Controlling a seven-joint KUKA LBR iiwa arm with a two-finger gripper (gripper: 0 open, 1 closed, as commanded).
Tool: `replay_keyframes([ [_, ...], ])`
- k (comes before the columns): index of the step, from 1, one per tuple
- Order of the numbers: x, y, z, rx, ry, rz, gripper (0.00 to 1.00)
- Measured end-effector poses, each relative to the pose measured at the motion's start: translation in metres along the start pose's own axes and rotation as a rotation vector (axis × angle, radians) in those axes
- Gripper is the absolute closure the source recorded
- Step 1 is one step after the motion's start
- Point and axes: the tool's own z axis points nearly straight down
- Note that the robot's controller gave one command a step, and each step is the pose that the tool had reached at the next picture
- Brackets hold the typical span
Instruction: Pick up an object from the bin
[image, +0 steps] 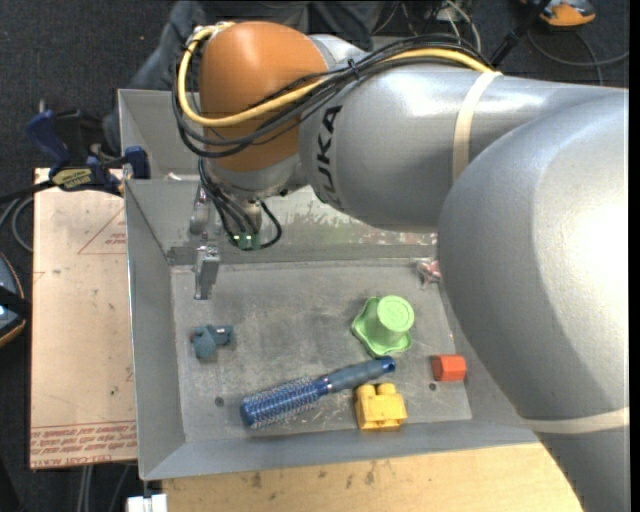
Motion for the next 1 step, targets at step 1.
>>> replay_keyframes([
  [1,0.0149,-0.0401,0.1269,-0.003,-0.008,0.008,0.0],
])
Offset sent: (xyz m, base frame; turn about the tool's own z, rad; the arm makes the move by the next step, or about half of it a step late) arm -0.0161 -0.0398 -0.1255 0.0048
